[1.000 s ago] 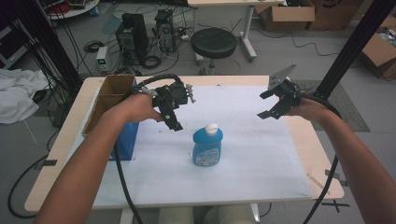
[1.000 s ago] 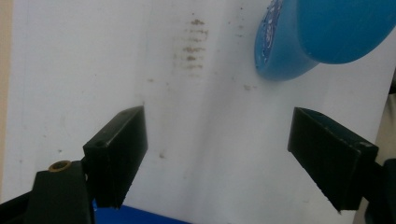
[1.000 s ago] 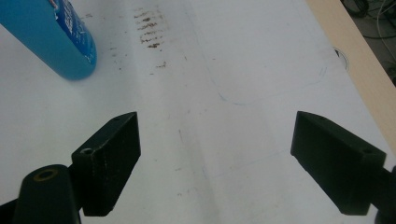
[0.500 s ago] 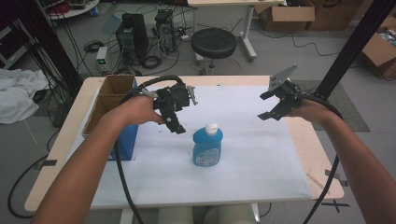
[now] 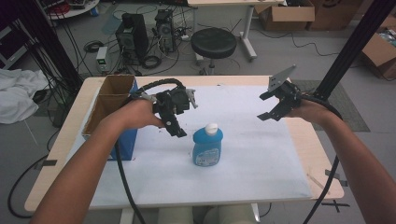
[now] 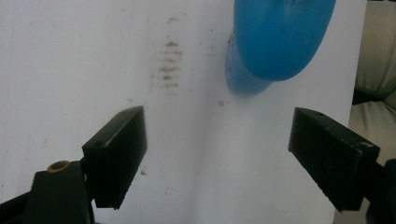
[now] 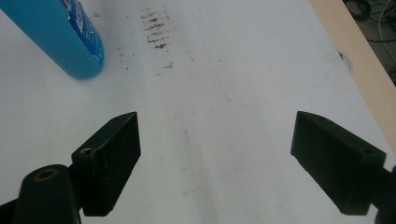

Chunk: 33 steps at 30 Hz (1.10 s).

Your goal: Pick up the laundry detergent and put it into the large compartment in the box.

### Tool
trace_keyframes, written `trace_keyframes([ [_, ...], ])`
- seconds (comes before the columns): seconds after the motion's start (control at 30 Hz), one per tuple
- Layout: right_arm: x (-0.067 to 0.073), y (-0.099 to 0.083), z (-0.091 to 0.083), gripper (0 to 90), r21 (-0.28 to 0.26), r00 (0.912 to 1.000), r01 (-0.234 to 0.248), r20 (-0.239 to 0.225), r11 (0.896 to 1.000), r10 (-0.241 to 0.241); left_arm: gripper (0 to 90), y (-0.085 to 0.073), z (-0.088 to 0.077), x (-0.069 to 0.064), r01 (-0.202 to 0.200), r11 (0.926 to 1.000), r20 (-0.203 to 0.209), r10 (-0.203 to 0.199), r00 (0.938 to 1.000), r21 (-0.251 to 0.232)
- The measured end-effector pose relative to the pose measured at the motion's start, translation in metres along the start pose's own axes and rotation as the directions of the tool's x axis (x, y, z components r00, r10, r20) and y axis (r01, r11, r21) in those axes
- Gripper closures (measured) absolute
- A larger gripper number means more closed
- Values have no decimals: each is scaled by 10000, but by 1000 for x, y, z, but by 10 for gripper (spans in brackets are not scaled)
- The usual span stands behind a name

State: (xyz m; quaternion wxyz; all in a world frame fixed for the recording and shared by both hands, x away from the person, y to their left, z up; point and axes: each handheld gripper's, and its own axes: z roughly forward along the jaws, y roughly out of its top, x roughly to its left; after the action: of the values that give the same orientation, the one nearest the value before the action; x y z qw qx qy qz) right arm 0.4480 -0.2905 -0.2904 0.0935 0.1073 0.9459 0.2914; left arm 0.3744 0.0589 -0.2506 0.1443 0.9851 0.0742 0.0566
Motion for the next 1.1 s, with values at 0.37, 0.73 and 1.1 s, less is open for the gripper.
trace_keyframes([
  [0.37, 0, 1, 2, 156, 40, 10000, 39, -34, 10000, -39, 201, 5, -2, -6, -140, 9999, 3, 140, 9999, -3],
  [0.73, 0, 2, 2, 156, 18, 10000, 92, -24, 10000, -92, 196, 15, -7, -11, -93, 9999, -8, 93, 10000, -58],
  [1.1, 1, 3, 3, 156, 33, 9998, 168, -43, 9999, -168, 196, 30, -8, -18, -336, 9994, 134, 336, 9993, 52],
])
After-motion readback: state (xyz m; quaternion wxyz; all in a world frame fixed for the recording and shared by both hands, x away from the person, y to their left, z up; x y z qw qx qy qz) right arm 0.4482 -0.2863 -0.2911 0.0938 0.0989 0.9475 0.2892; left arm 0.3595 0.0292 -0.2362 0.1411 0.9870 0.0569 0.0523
